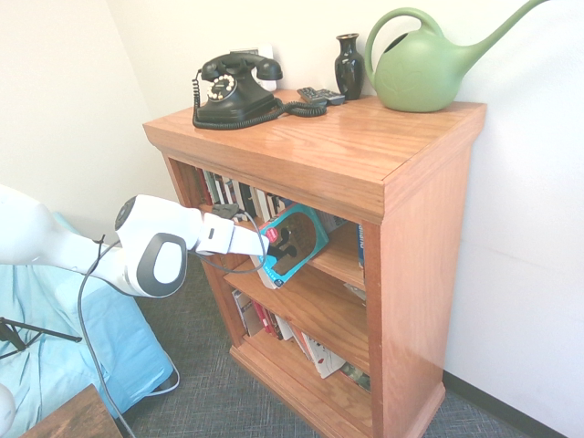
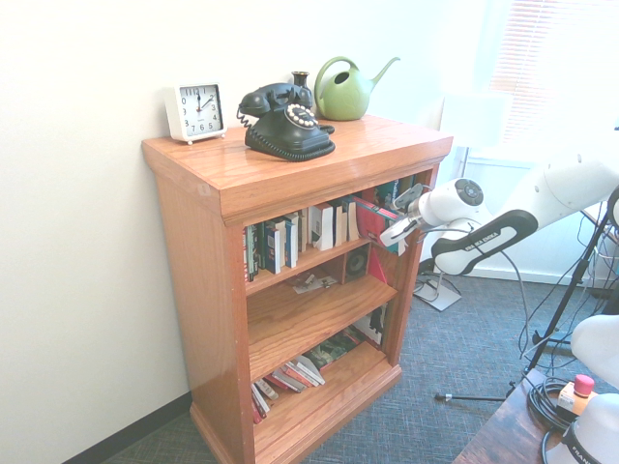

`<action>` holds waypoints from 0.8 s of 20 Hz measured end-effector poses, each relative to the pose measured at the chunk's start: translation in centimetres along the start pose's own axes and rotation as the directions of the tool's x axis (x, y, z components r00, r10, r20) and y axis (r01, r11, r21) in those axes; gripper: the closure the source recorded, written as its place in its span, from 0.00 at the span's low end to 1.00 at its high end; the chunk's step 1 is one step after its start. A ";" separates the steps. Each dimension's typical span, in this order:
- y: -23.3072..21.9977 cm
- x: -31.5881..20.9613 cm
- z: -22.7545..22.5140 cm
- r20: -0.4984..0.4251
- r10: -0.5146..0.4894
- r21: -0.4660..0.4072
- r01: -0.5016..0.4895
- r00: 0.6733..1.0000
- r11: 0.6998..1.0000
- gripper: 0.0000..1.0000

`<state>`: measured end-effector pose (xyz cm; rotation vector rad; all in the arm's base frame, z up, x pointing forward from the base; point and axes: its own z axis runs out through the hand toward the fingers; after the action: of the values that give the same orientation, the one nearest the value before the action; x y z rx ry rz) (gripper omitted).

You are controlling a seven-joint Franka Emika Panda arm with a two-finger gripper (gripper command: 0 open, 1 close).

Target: Organize the shelf

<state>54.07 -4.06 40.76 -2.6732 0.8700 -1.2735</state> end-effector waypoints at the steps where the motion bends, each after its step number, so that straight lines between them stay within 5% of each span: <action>1: 0.0 0.0 0.3 -0.003 0.005 0.000 -0.005 1.000 1.000 1.00; 16: -1.9 1.5 5.8 -0.034 0.008 -0.010 -0.008 0.999 1.000 1.00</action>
<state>59.89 -4.32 38.52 -2.6606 0.8920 -1.3199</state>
